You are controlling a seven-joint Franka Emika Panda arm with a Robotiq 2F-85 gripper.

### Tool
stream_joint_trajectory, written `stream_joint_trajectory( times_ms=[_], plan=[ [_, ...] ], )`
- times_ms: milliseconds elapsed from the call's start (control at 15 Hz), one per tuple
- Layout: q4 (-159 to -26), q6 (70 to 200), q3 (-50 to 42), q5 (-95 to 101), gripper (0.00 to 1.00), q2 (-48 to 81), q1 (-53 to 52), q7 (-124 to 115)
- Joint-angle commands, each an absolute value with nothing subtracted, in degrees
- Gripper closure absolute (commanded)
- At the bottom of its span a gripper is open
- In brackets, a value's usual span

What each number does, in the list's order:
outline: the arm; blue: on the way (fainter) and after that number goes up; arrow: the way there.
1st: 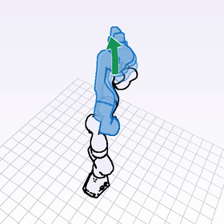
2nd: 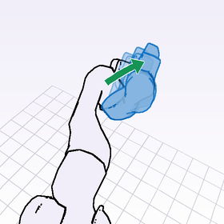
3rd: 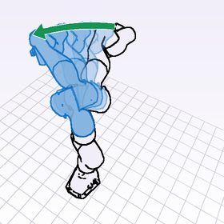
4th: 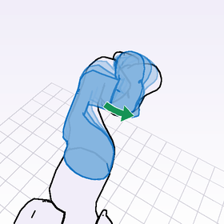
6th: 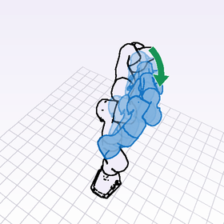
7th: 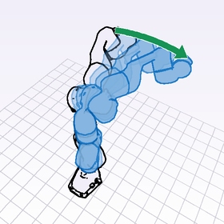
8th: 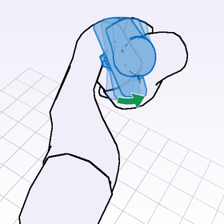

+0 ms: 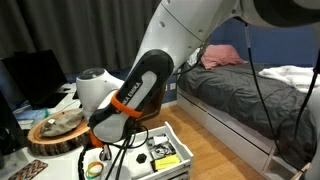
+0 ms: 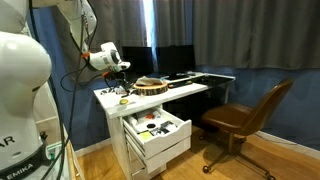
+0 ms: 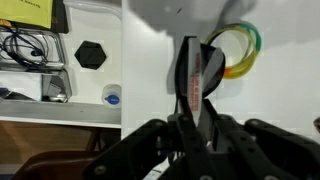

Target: Move the sunglasses from the desk to the drawer

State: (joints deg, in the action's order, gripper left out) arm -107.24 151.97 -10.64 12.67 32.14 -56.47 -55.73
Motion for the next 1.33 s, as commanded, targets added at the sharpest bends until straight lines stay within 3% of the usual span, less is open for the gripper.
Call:
stream_joint_trajectory(
  times_ms=[0,467,1133,1200,1267],
  plan=[
    [-114.60,155.11,-10.06,13.35,0.96,27.35,-52.24,-56.95],
    [-127.34,161.24,-4.42,11.91,0.96,22.65,-41.06,-48.25],
    [-126.14,160.54,-6.55,18.86,0.96,27.09,-38.39,-33.14],
    [-126.01,160.68,-6.66,18.85,0.84,27.38,-38.15,-32.60],
    [-126.01,160.68,-6.69,18.84,0.84,27.47,-38.12,-32.60]
  ],
)
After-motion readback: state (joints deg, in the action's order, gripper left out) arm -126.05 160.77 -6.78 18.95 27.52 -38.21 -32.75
